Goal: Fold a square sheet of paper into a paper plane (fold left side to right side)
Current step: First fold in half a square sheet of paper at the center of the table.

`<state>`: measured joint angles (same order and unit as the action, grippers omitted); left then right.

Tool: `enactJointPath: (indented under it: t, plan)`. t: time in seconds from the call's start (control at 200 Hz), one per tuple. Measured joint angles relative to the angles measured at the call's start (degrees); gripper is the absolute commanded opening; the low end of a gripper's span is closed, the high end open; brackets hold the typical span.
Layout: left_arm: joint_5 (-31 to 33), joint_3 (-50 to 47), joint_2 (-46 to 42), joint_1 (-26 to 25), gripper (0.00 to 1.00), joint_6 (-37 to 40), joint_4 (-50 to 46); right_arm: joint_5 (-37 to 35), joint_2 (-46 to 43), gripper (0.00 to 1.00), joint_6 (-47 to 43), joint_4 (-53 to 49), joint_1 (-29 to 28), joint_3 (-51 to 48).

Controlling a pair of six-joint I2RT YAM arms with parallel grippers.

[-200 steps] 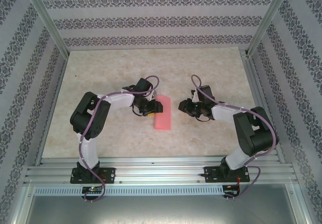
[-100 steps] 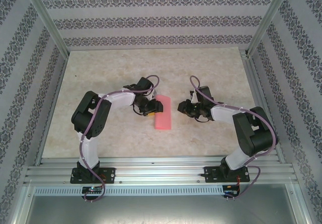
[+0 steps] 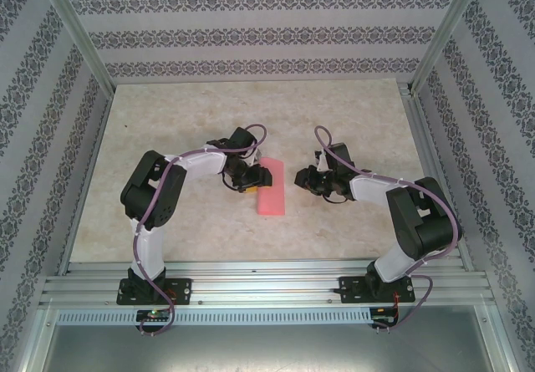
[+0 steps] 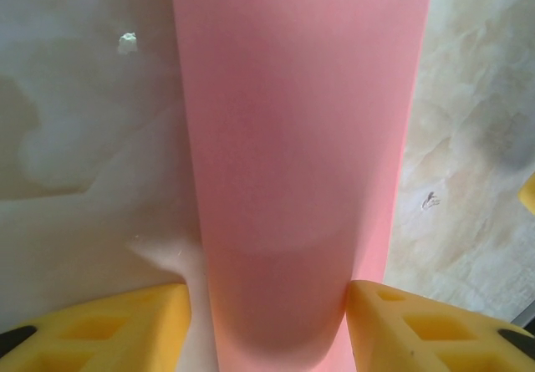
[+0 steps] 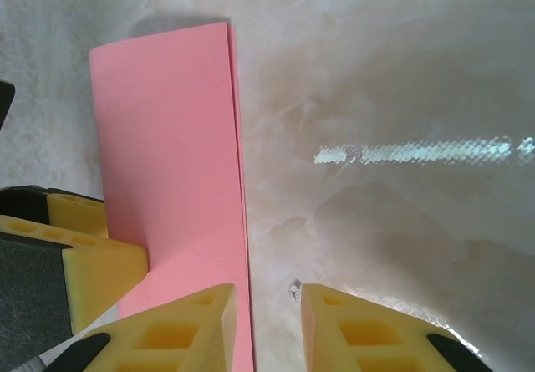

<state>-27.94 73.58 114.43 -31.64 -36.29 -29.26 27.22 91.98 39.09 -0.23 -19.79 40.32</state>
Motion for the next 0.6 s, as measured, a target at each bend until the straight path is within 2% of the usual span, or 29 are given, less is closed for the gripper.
enactJointPath:
  t: [0.599]
  plan:
    - [0.9,1.86,0.9,-0.39,0.56,1.57,-2.49,0.0,0.42,0.25,0.37,0.0,-1.6,0.02]
